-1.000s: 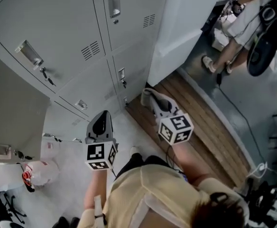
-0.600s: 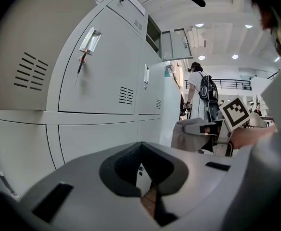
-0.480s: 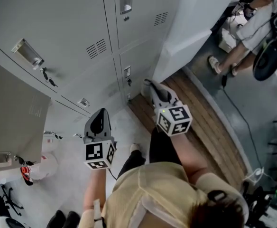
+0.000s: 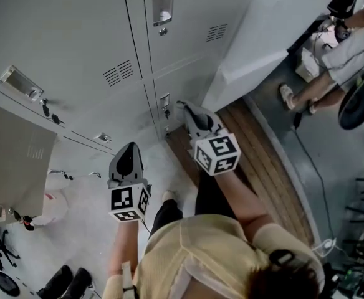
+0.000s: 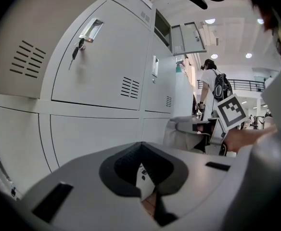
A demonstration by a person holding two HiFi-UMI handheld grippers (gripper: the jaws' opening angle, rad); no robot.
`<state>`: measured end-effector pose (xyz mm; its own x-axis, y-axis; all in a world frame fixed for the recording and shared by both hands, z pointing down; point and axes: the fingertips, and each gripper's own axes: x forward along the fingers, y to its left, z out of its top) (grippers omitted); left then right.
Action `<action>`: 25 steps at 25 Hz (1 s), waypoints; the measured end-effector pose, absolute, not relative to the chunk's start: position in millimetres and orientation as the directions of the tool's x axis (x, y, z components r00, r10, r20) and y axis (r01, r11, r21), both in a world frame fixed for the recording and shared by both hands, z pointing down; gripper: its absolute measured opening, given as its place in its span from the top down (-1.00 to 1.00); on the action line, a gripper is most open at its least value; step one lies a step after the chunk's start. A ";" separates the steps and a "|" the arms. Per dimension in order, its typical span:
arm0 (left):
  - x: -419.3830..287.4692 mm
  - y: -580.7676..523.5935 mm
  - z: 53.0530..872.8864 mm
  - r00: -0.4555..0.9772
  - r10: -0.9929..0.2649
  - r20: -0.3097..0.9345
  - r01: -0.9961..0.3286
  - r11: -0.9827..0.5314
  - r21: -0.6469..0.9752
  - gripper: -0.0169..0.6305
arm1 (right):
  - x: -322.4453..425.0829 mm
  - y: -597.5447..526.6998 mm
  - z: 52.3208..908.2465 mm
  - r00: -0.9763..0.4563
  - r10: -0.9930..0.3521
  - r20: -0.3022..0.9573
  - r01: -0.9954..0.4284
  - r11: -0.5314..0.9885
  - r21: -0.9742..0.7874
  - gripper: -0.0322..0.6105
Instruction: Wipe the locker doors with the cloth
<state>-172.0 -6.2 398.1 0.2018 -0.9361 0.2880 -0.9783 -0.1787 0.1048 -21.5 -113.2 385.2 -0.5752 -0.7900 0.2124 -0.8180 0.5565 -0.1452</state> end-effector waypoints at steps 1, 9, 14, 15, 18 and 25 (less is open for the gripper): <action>-171.0 -10.0 398.2 0.191 -0.939 0.287 -0.980 -0.167 0.104 0.99 | -24.1 -119.2 386.8 -0.587 -0.782 0.213 -0.810 0.569 -0.143 0.85; -169.7 -40.1 405.1 0.107 -0.949 0.297 -0.992 -0.080 0.102 0.99 | -52.1 -158.9 393.8 -0.675 -0.709 0.204 -0.737 0.661 -0.141 0.85; -169.8 -56.0 413.0 0.072 -0.949 0.308 -0.994 -0.043 0.099 0.99 | -69.0 -175.2 404.6 -0.723 -0.661 0.202 -0.689 0.712 -0.135 0.85; -169.7 -59.0 413.9 0.065 -0.949 0.309 -0.995 -0.036 0.098 0.99 | -71.8 -177.7 406.0 -0.732 -0.651 0.201 -0.679 0.723 -0.130 0.85; -167.7 -68.0 416.5 0.050 -0.950 0.309 -0.995 -0.022 0.095 0.99 | -75.8 -185.4 410.0 -0.749 -0.633 0.198 -0.658 0.744 -0.113 0.85; -160.1 -90.6 422.6 0.049 -0.951 0.307 -0.995 -0.019 0.100 0.99 | -61.4 -205.4 412.0 -0.740 -0.644 0.195 -0.669 0.736 -0.108 0.85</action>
<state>-160.1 -90.6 422.6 0.0486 -0.9506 0.3066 -0.9948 -0.0187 0.0997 -61.4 -205.4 412.0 -0.7397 -0.6440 0.1952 -0.6688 0.7355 -0.1082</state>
